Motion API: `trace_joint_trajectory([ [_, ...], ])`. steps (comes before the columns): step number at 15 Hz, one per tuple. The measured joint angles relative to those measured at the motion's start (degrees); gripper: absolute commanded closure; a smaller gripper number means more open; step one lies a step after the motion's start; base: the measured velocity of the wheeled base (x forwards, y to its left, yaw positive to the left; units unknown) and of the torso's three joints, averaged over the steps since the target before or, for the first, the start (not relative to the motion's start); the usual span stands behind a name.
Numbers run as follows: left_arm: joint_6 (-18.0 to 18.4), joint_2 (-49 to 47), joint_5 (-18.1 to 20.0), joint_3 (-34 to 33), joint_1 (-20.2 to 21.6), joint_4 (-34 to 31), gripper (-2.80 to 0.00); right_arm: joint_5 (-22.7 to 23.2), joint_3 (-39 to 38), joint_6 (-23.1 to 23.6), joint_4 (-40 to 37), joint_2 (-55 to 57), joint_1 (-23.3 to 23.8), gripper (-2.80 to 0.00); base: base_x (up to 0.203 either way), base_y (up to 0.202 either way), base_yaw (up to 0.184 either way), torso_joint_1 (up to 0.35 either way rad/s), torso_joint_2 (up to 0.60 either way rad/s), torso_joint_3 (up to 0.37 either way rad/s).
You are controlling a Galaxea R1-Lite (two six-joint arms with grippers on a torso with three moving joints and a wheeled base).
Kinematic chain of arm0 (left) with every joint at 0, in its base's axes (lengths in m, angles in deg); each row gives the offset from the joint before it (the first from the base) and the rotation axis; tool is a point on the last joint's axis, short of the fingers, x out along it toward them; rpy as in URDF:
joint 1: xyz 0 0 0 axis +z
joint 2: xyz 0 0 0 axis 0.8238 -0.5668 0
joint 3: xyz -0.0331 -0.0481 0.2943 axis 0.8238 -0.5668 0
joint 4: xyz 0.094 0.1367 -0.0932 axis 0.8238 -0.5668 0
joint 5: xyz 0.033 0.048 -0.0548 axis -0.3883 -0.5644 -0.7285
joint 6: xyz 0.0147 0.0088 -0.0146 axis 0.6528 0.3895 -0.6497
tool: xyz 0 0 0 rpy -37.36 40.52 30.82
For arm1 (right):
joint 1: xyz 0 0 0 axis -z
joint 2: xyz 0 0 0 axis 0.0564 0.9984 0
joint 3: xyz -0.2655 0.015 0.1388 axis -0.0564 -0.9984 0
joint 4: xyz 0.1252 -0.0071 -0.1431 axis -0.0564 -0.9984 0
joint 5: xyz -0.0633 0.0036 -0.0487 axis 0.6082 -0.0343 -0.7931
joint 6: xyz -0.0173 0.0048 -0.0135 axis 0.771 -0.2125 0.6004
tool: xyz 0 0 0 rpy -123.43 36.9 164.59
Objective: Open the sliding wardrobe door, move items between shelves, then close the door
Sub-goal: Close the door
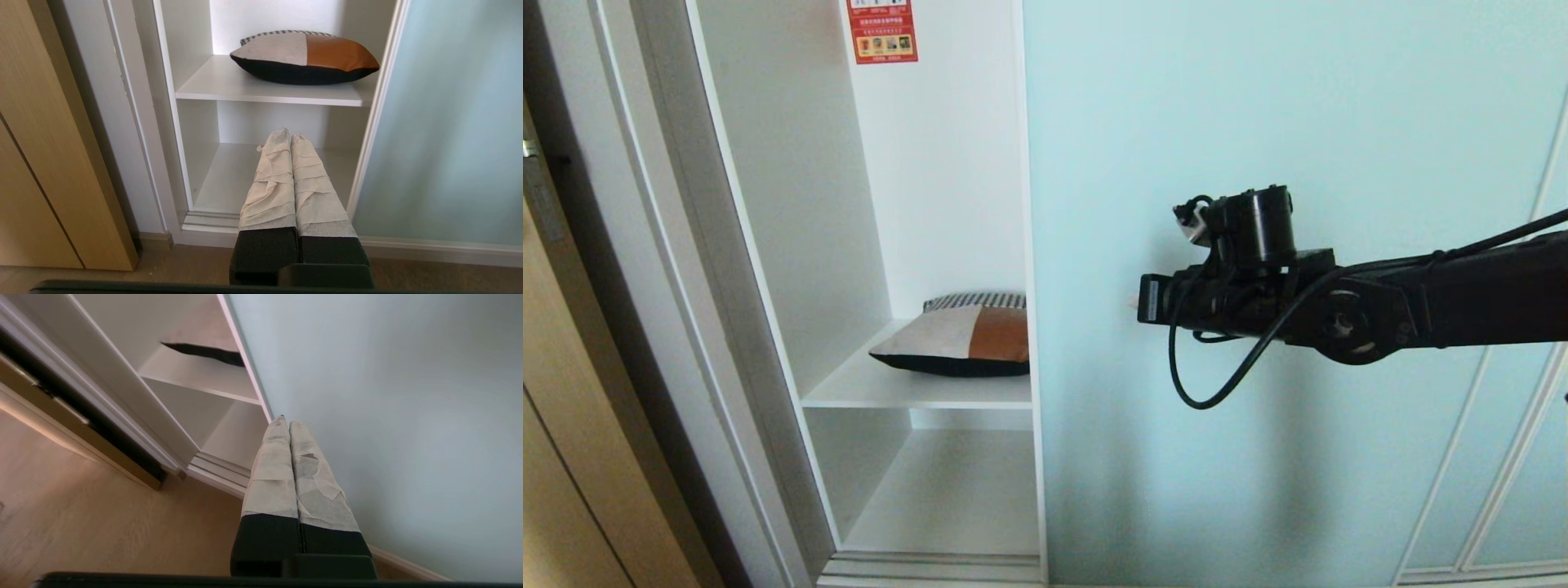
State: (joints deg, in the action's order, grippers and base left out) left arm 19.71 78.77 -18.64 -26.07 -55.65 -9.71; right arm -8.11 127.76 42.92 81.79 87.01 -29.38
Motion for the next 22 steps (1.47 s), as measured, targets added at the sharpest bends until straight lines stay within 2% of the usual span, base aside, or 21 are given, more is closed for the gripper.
trace_joint_trajectory([
  [3,0.0,0.0,0.0,0.0,0.0,0.0,0.00,-0.1,-6.2,0.0,2.4,-6.5,1.7,0.00,0.000,0.000,0.000,0.000,0.00,0.000],
  [5,0.0,0.0,0.0,0.0,0.0,0.0,0.00,-0.1,-10.3,-0.1,3.9,-11.4,5.7,0.00,0.000,0.000,0.000,0.000,0.00,0.000],
  [8,0.0,0.0,0.0,0.0,0.0,0.0,0.00,0.0,-13.5,-0.1,4.2,-17.5,17.5,0.00,0.000,0.000,0.000,0.000,0.00,0.000],
  [10,0.0,0.0,0.0,0.0,0.0,0.0,0.00,0.3,-14.6,0.1,4.3,-20.3,27.5,0.00,0.000,0.000,0.000,0.000,0.00,0.000],
  [16,0.0,0.0,0.0,0.0,0.0,0.0,0.00,1.3,-14.7,0.7,4.6,-22.5,54.1,0.00,0.000,0.000,0.000,0.000,0.00,0.000],
  [19,0.0,0.0,0.0,0.0,0.0,0.0,0.00,5.2,-12.1,2.4,4.6,-18.7,62.3,0.00,0.000,0.000,0.000,0.000,0.00,0.000],
  [22,0.0,0.0,0.0,0.0,0.0,0.0,0.00,10.5,-8.0,2.7,4.5,-12.9,64.5,0.00,0.000,0.000,0.000,0.000,0.00,0.000],
])
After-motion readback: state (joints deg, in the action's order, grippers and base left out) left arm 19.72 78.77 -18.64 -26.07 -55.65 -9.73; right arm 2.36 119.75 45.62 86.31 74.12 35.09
